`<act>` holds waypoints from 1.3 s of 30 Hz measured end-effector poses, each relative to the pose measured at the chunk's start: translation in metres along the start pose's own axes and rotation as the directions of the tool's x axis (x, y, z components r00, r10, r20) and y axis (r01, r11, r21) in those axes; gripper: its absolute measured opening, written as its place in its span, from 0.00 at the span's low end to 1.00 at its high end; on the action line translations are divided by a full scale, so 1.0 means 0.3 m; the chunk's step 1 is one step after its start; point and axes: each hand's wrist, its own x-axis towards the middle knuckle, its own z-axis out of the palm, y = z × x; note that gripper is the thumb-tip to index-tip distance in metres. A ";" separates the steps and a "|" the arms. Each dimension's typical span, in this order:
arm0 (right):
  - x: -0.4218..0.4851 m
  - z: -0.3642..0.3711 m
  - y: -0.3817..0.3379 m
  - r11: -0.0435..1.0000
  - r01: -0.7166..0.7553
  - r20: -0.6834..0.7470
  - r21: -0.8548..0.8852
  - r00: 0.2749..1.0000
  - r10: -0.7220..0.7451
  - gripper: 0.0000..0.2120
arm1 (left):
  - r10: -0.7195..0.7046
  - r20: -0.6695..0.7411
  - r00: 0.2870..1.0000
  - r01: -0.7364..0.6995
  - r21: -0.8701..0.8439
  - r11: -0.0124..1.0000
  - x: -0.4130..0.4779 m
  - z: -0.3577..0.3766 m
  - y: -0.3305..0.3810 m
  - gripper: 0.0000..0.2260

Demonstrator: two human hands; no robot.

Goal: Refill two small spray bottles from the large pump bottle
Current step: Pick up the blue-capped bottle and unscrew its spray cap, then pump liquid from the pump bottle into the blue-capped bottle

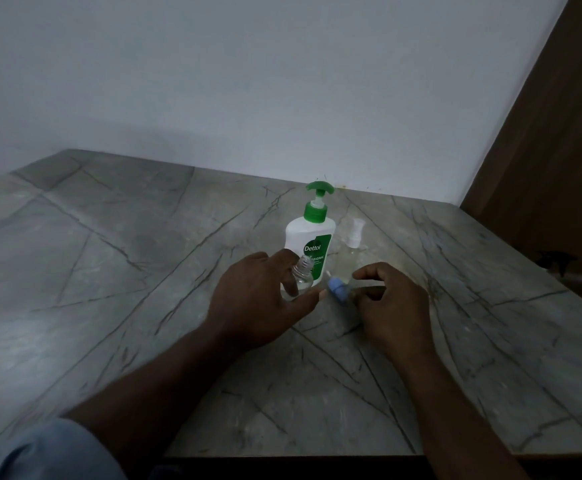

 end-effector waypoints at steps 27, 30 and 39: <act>0.000 -0.022 -0.039 0.984 -0.028 -0.179 0.178 0.982 0.061 0.05 | -0.041 -0.100 0.994 0.034 -0.079 0.996 0.003 -0.013 -0.016 0.23; 0.021 -0.037 -0.076 0.980 0.018 -0.220 0.200 0.975 0.027 0.04 | -0.053 -0.133 0.990 0.038 -0.112 0.993 0.006 -0.022 -0.019 0.26; 0.212 -0.123 -0.198 0.932 0.200 -0.314 0.301 0.944 -0.101 0.03 | -0.168 -0.168 0.971 0.123 -0.251 0.960 0.022 -0.032 -0.026 0.30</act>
